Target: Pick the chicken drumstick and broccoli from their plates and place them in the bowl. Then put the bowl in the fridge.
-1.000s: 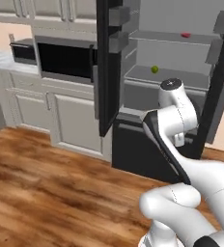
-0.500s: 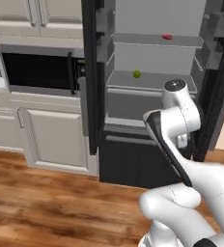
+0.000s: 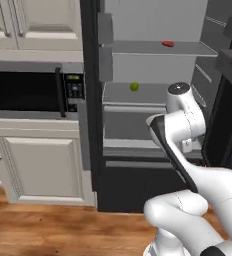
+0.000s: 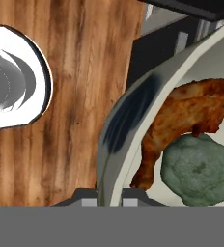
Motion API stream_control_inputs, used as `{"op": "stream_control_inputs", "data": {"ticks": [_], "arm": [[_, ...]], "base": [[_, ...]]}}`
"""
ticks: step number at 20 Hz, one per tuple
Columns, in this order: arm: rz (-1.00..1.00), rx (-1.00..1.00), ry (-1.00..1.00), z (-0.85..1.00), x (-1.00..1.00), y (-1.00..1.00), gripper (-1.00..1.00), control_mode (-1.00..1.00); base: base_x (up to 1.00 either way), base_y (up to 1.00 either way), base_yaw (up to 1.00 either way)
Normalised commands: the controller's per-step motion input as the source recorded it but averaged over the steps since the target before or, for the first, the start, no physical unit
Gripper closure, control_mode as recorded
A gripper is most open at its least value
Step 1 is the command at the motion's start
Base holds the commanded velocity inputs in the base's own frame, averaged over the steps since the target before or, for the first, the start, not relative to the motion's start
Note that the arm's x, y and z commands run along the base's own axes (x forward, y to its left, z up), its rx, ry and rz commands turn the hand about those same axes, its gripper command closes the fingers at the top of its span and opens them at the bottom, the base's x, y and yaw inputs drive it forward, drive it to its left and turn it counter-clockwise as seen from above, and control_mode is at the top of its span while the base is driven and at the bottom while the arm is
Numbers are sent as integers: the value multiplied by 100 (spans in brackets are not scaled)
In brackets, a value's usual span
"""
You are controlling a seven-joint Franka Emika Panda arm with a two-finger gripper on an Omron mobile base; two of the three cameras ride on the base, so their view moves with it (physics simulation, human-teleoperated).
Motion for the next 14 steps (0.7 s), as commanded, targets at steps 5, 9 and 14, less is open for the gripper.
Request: {"op": "stream_control_inputs", "data": {"ticks": [5, 9, 14], "arm": [[0, 0, 0, 0, 0, 0, 100, 100], [0, 0, 0, 0, 0, 0, 100, 100], [0, 0, 0, 0, 0, 0, 100, 100]], "base": [[61, 31, -48], [73, 5, -27], [52, 3, -4]]}}
